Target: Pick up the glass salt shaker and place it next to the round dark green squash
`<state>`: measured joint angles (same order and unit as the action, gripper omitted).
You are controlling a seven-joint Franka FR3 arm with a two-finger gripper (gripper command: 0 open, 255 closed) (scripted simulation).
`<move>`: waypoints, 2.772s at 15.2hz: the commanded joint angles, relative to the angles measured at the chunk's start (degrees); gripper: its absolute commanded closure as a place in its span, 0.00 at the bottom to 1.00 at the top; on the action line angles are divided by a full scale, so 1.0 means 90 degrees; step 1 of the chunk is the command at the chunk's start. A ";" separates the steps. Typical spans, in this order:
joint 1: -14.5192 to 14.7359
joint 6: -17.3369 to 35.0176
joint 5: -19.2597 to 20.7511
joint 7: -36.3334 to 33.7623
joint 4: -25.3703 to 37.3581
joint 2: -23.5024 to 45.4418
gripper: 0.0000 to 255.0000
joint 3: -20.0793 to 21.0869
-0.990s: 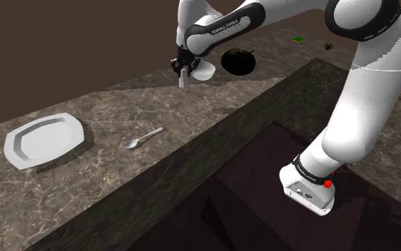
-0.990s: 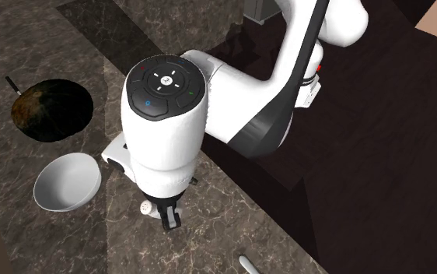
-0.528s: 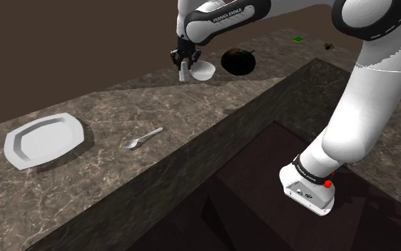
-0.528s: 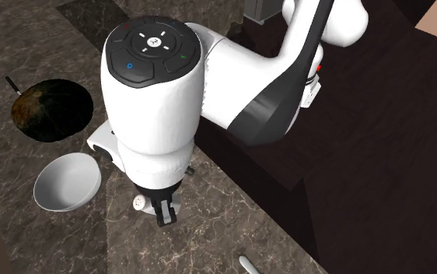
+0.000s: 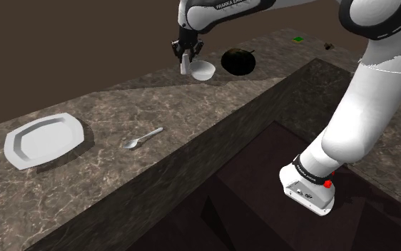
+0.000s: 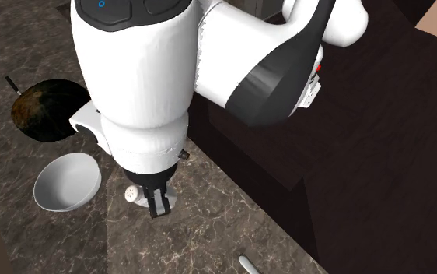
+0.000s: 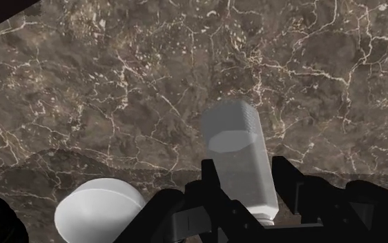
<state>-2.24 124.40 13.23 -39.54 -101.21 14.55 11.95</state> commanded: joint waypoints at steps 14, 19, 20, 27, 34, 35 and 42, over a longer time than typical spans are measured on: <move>-0.1361 0.0513 -0.0674 0.2290 -0.0773 -0.0554 1.00 -0.0680; -0.1806 0.0556 -0.0899 0.3100 -0.0671 -0.0471 1.00 -0.0929; -0.1894 0.0555 -0.0944 0.3262 -0.0628 -0.0438 1.00 -0.0977; -0.2521 0.0460 -0.1267 0.4363 -0.0105 -0.0055 1.00 -0.1280; -0.3163 0.0181 -0.1590 0.5383 0.0832 0.0594 1.00 -0.1508; -0.3258 0.0123 -0.1634 0.5519 0.1004 0.0710 1.00 -0.1532; -0.3904 -0.0344 -0.1912 0.6356 0.2427 0.1690 1.00 -0.1654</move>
<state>-36.43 121.24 -3.57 16.39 -80.62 28.40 -2.83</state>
